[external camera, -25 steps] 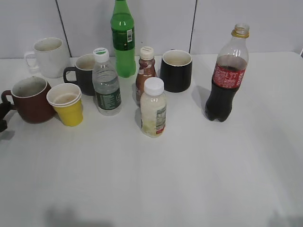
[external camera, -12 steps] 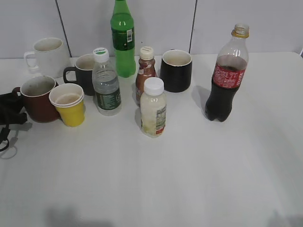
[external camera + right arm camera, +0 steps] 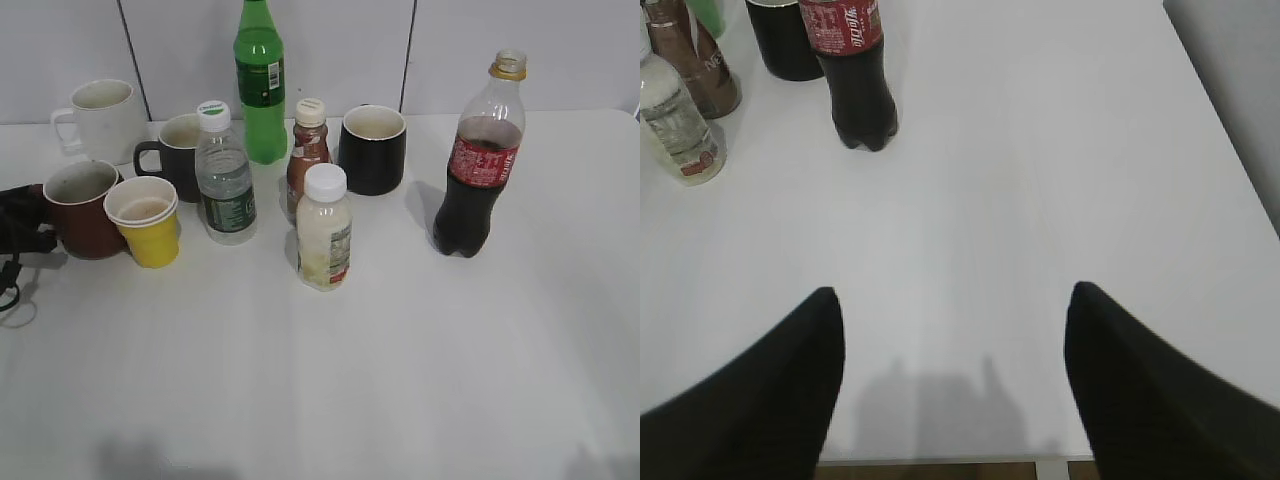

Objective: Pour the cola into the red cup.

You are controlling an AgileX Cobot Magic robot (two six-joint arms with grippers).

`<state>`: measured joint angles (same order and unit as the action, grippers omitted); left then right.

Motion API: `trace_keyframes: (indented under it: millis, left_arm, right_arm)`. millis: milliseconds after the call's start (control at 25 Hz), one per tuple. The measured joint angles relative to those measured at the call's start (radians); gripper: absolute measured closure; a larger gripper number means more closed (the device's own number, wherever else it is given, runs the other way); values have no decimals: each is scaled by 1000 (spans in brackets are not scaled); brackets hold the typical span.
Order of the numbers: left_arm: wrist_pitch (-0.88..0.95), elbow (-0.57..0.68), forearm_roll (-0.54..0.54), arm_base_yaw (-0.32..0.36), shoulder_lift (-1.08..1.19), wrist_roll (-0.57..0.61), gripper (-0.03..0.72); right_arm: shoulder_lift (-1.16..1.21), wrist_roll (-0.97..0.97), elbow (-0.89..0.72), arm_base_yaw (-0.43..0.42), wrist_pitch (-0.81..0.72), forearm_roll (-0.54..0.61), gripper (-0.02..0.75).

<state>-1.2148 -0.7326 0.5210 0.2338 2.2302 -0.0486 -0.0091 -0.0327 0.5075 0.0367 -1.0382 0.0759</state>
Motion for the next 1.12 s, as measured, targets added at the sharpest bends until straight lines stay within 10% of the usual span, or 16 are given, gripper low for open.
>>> trace_keyframes:
  millis: [200,520,1120]
  left_arm:
    - [30,-35,29,-2,5,11,636]
    - [44,34,8,6,-46,17,637]
    - [97,285,-77,19,-526,-67,637]
  right_arm:
    - [0,0,0,0,0,3,219]
    - [57,-82,16,0,57,102,219]
    - [1128,-584,-14,70,1183,610,219]
